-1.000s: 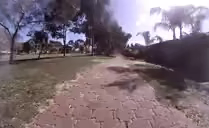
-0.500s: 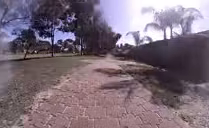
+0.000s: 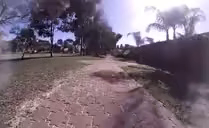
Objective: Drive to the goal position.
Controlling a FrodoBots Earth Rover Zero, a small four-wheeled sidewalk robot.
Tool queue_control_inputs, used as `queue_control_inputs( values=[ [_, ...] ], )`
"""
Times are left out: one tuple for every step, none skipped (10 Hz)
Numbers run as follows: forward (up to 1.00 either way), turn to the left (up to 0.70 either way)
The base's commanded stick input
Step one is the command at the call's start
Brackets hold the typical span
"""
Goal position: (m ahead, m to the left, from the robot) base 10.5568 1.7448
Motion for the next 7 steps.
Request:
queue_control_inputs(
  values=[
    [0.70,0.00],
    [0.70,0.00],
    [0.70,0.00],
    [0.70,0.00],
    [0.70,0.00],
    [0.70,0.00],
    [0.70,0.00]
  ],
)
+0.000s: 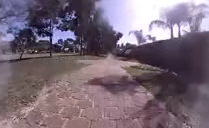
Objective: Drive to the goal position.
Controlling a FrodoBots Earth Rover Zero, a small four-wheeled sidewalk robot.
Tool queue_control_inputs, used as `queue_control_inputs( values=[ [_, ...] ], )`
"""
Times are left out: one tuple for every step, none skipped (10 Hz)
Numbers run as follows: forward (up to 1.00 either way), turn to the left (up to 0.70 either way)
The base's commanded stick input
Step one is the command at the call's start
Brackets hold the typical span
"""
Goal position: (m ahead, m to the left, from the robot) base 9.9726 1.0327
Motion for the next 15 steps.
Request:
queue_control_inputs(
  values=[
    [0.70,0.00],
    [0.70,0.00],
    [0.70,-0.10],
    [0.70,-0.14],
    [0.70,-0.17],
    [0.70,-0.19],
    [0.70,-0.12],
    [0.70,-0.05],
    [0.70,0.00],
    [0.70,0.00],
    [0.70,0.00],
    [0.70,0.00],
    [0.70,0.00],
    [0.70,0.00],
    [0.70,0.00]
  ],
)
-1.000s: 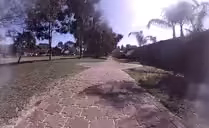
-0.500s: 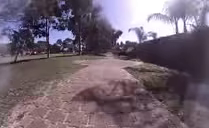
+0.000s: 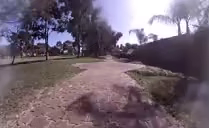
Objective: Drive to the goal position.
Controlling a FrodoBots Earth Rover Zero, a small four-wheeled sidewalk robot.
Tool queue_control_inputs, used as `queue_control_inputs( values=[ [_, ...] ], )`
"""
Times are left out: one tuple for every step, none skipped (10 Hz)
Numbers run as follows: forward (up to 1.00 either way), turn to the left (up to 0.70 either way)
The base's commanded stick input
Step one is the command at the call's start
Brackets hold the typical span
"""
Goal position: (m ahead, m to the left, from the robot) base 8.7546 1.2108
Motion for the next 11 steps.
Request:
queue_control_inputs(
  values=[
    [0.70,0.00],
    [0.70,0.00],
    [0.70,0.00],
    [0.70,0.00],
    [0.70,0.00],
    [0.70,0.00],
    [0.70,0.00],
    [0.70,0.00],
    [0.70,0.00],
    [0.70,0.00],
    [0.70,0.05]
  ],
)
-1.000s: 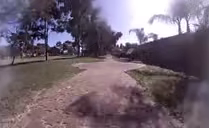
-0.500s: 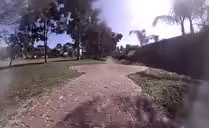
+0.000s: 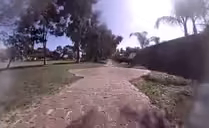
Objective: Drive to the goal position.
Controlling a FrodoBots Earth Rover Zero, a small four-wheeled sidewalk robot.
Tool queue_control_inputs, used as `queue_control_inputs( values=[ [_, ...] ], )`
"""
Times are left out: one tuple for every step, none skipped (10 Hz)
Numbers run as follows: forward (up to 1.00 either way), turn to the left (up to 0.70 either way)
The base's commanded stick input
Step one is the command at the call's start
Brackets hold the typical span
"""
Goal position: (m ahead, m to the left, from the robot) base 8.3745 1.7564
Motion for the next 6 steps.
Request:
queue_control_inputs(
  values=[
    [0.70,0.09],
    [0.70,0.13],
    [0.70,0.34],
    [0.70,0.35],
    [0.70,0.00],
    [0.70,0.00]
  ],
)
